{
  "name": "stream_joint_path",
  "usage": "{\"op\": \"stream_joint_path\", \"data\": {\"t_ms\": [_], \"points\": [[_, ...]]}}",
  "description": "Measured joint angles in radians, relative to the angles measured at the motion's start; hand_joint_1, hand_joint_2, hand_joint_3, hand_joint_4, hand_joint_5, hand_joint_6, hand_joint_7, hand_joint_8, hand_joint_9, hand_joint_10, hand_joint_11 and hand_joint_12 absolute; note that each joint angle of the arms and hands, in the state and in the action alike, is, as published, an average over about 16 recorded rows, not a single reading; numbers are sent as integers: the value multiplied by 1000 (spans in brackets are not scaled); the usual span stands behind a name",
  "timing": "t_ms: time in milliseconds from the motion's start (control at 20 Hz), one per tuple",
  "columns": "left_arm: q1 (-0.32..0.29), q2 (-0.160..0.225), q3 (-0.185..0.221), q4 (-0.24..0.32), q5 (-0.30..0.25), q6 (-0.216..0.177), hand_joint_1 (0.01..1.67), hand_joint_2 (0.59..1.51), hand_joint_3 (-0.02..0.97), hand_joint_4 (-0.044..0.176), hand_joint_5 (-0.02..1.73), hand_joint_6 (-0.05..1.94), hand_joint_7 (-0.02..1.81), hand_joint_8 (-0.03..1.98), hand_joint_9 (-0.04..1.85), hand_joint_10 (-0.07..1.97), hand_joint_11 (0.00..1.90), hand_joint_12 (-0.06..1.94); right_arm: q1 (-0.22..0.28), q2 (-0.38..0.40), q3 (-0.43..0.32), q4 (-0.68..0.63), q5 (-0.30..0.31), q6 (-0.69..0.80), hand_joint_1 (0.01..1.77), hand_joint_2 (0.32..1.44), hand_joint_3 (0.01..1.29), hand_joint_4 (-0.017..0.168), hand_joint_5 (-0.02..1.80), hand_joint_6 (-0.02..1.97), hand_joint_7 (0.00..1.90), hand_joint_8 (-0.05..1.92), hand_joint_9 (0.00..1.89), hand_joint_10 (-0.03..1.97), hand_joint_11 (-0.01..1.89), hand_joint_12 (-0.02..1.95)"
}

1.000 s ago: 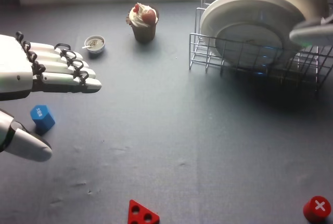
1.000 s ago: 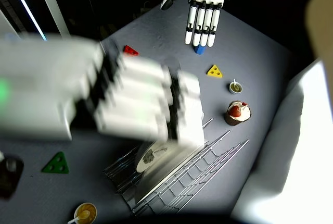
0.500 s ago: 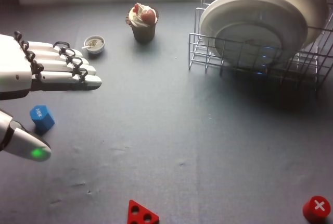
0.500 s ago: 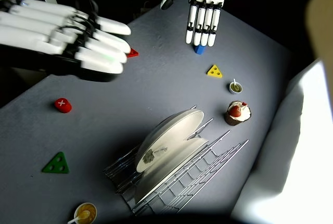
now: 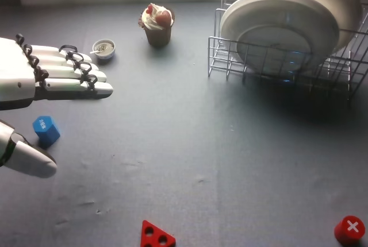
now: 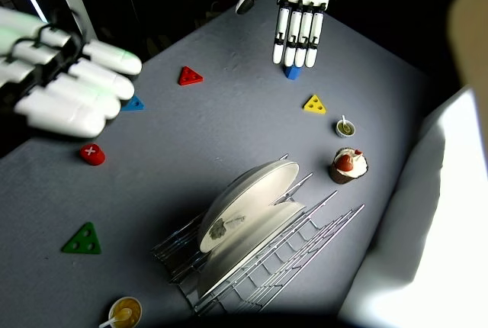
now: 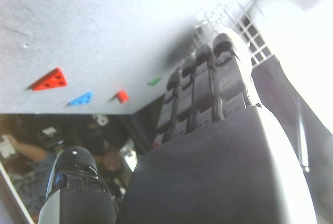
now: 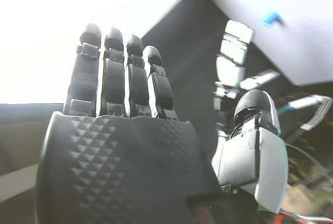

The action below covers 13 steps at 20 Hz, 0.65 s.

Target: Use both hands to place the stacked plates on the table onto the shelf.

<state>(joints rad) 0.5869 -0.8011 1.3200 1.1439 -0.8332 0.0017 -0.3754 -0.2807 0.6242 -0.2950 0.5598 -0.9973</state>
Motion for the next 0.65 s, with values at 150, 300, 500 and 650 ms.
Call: {"op": "stream_joint_path", "data": {"t_ms": [150,300,500,650], "points": [[0,0,0,0,0,0,31,1003,5,3,41,16,88,10,93,9,97,16,5,1,-12,-14,-21,25,41,998,10,4,167,12,251,11,261,21,274,12],[0,0,-1,0,0,0,31,1001,5,3,48,16,95,15,99,8,104,16,10,-3,-18,-27,-41,48,36,1002,10,4,163,12,263,11,268,22,275,11],[0,0,-1,0,0,0,31,1000,5,3,57,16,106,21,107,8,111,15,19,-8,-19,-28,-59,66,34,1007,10,4,161,12,270,11,272,22,276,11],[0,0,-1,-1,0,0,31,999,5,3,61,16,109,23,111,8,111,15,23,-12,-17,-27,-73,75,33,1010,10,4,159,12,271,11,273,21,276,11]]}}
